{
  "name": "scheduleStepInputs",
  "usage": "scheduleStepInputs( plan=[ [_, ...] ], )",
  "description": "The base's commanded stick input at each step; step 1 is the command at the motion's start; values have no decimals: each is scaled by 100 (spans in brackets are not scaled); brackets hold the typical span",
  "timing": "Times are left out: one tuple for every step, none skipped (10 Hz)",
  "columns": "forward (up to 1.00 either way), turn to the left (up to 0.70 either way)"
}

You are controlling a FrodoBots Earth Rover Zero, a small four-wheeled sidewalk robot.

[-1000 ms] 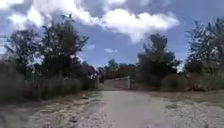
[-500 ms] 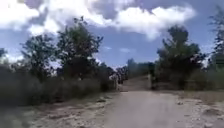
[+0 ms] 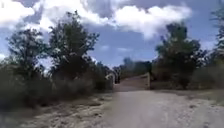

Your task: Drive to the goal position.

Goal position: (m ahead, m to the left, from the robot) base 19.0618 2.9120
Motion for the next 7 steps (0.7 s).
scheduleStepInputs(
  plan=[
    [100,0],
    [100,0],
    [100,0],
    [100,0],
    [100,0],
    [100,0],
    [100,0]
  ],
)
